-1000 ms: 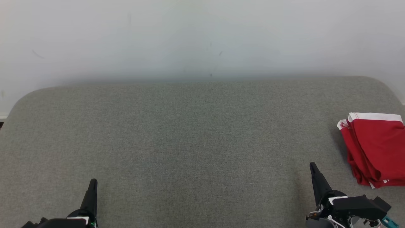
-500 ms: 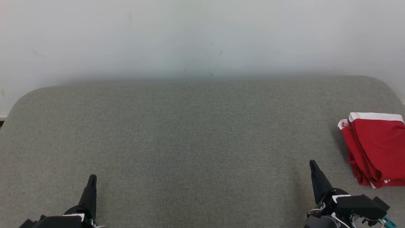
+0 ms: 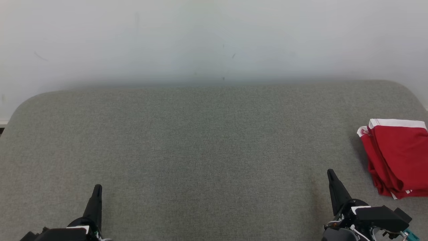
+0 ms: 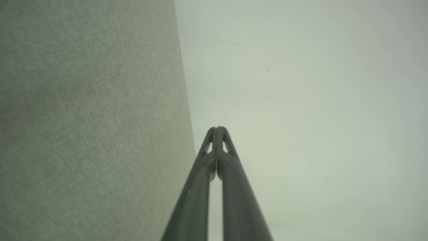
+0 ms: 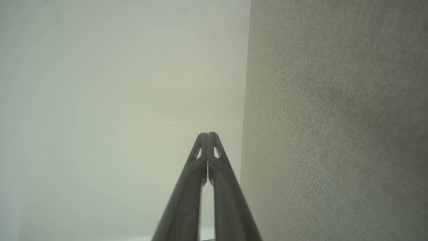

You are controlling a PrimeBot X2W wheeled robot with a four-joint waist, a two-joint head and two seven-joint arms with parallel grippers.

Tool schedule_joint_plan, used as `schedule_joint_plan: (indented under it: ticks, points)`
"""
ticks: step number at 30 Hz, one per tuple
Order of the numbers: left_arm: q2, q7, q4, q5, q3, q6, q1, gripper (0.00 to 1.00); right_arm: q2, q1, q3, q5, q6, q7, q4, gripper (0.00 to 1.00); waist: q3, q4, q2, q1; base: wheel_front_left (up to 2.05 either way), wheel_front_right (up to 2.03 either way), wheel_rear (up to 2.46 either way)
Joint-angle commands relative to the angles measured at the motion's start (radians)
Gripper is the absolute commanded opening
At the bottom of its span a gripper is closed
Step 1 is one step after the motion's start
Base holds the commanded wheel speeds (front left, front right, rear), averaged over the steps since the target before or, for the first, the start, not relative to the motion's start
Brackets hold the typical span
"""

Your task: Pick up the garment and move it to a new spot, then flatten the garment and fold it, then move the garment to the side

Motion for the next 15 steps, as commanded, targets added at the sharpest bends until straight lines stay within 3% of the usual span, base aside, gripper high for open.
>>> schedule_joint_plan:
  ticks: [1, 15]
  points:
    - [0.001, 0.000, -0.004, -0.004, 0.003, -0.001, -0.010, 0.00, 0.001, -0.005, -0.001, 0.002, -0.002, 0.003, -0.002, 0.00, 0.000, 0.000, 0.0000, 0.0000, 0.00, 0.00, 0.00]
    - [0.001, 0.000, -0.004, -0.005, 0.003, -0.001, -0.010, 0.00, 0.001, -0.005, -0.001, 0.002, -0.002, 0.003, -0.002, 0.00, 0.000, 0.000, 0.0000, 0.0000, 0.00, 0.00, 0.00]
